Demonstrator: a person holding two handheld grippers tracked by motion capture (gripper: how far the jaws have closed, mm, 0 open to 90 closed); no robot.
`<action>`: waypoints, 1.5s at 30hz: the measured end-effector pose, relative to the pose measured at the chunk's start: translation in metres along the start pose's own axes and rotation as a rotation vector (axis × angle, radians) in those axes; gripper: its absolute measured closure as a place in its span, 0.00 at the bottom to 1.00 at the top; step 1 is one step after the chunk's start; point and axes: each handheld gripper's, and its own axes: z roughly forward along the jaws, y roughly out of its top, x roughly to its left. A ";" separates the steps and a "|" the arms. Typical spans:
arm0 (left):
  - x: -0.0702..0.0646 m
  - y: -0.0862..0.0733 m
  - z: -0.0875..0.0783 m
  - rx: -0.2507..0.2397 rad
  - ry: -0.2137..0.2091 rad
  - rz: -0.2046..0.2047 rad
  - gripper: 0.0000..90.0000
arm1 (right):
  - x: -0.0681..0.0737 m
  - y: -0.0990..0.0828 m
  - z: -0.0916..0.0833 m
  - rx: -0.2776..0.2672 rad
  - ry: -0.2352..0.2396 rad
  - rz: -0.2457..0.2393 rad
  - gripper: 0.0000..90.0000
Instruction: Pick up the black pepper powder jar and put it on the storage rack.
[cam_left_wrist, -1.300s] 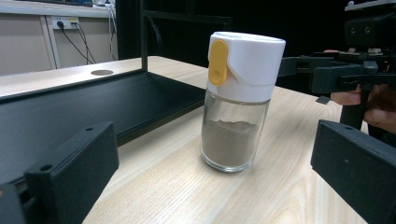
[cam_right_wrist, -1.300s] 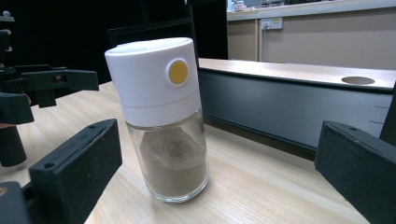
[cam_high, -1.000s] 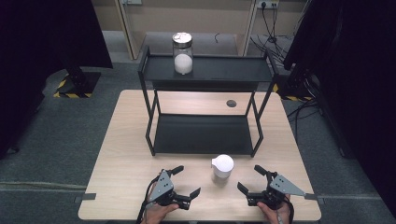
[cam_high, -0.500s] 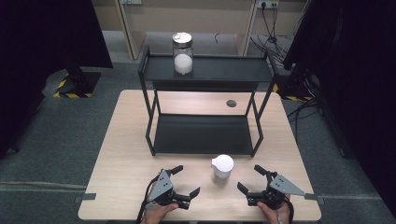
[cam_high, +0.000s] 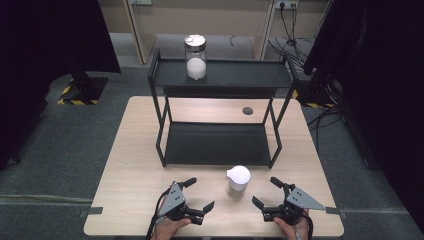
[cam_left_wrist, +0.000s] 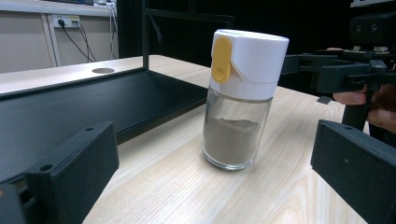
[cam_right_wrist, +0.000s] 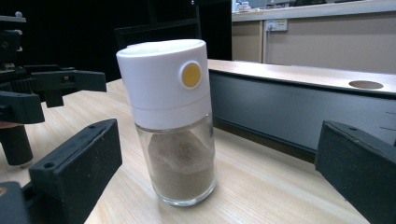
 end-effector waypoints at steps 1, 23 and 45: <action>0.000 0.000 0.000 0.000 -0.001 -0.001 0.00 | 0.000 0.001 0.001 0.002 0.004 -0.002 0.01; 0.002 -0.001 0.001 0.005 -0.002 -0.014 0.00 | 0.001 0.013 0.044 0.032 0.077 -0.034 0.01; 0.003 -0.001 0.001 0.008 -0.006 -0.021 0.00 | 0.002 0.018 0.078 0.085 0.100 -0.076 0.23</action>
